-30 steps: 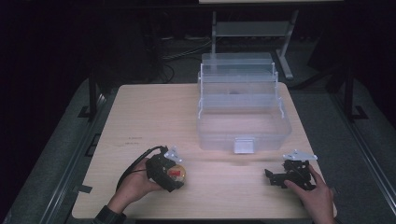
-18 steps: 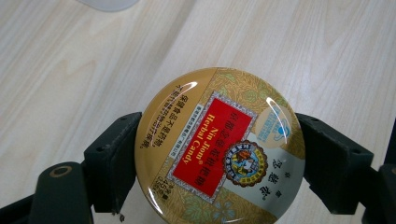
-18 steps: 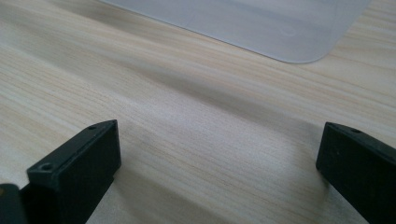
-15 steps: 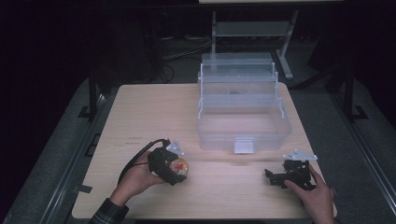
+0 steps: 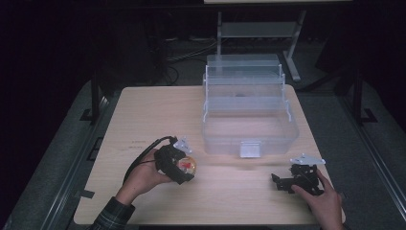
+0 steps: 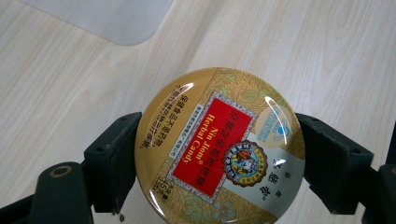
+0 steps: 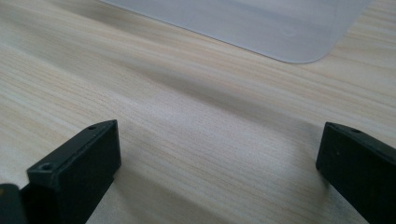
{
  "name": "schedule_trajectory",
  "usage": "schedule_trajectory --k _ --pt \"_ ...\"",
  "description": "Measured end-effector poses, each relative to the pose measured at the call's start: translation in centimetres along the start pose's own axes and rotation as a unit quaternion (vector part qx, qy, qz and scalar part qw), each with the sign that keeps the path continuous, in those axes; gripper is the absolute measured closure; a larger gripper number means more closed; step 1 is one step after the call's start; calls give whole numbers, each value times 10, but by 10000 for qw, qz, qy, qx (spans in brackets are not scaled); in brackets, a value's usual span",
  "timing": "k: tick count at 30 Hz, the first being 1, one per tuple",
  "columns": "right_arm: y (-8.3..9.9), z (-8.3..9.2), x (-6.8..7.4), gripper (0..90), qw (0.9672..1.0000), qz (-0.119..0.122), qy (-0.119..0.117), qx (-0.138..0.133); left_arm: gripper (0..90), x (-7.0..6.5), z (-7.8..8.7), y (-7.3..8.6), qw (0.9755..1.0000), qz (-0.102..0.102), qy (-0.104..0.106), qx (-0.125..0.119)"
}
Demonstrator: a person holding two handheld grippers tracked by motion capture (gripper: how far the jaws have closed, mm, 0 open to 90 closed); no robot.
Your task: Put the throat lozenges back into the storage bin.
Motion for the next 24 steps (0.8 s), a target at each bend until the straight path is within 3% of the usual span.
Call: schedule_trajectory --k 24 --pt "0 0 0 0 10000 -6 -8 2 198 8 8 -29 9999 -160 -47 5"
Point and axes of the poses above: each handheld gripper's, and its own axes: z roughly backward along the jaws, y roughly out of its underside, x roughly to its left, the point moved 10 cm from there along -z, roughly forward along the jaws, and after that the axes turned 6 degrees about y, right-handed, at the moved point
